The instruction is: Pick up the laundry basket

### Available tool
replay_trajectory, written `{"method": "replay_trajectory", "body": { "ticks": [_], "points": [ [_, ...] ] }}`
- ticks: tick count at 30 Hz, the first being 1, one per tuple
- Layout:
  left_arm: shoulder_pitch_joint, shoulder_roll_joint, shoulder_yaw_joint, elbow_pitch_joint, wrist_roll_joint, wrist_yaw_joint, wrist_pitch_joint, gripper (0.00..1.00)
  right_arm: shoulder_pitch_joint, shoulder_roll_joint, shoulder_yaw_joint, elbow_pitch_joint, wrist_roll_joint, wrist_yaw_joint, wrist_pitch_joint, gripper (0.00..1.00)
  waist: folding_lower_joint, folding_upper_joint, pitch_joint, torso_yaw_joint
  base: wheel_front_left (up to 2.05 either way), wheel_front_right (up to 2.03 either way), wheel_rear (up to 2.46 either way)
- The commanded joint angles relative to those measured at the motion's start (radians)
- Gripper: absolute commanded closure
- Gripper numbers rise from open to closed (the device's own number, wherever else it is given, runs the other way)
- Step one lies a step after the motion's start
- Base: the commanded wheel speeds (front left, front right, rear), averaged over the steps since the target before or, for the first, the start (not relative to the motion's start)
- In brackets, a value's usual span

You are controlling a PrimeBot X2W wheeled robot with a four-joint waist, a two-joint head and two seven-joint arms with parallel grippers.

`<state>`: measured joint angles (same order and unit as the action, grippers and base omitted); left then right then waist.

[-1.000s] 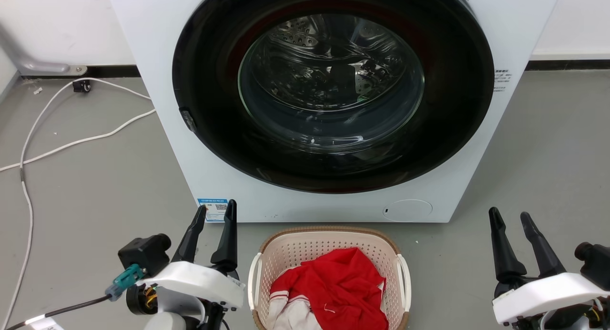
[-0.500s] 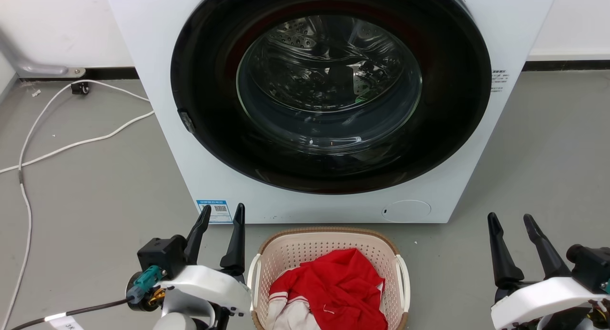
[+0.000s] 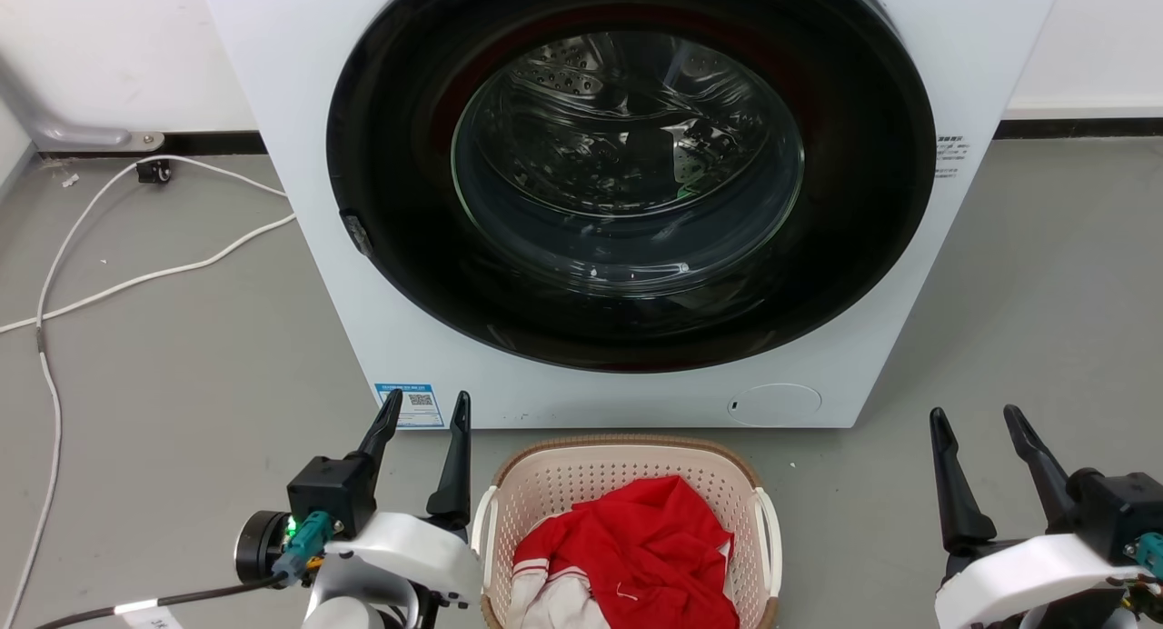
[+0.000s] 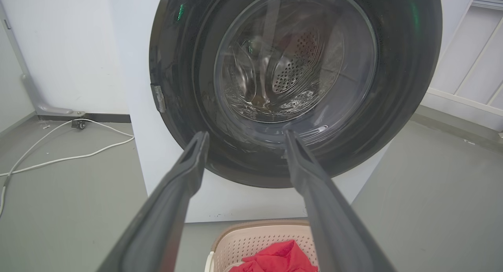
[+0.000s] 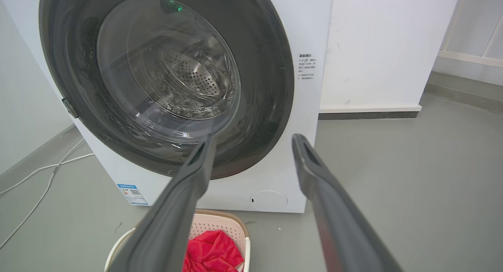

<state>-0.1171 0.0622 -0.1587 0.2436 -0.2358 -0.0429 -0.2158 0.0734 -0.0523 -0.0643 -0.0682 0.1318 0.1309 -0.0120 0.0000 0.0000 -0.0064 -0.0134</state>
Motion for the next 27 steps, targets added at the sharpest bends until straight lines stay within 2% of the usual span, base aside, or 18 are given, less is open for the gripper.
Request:
{"method": "replay_trajectory", "body": {
  "ticks": [1,24,27],
  "points": [
    [-0.013,0.006,-0.005,-0.001,0.029,0.006,-0.01,0.0,0.011,0.002,0.0,-0.013,-0.029,0.0,-0.008,0.0,0.0,0.0,0.0,0.0,0.0,0.0,0.0],
    [-0.012,-0.004,-0.013,0.028,0.136,0.003,-0.051,0.0,0.012,0.004,-0.01,0.017,-0.092,0.0,-0.056,0.0,0.0,0.0,0.005,-0.002,0.0,0.0,0.0],
    [-0.014,-0.006,-0.008,0.032,0.121,0.002,-0.051,0.0,0.007,0.004,-0.01,0.025,-0.088,0.0,-0.06,0.0,0.0,0.0,0.006,-0.001,0.0,0.0,0.0]
  ]
}}
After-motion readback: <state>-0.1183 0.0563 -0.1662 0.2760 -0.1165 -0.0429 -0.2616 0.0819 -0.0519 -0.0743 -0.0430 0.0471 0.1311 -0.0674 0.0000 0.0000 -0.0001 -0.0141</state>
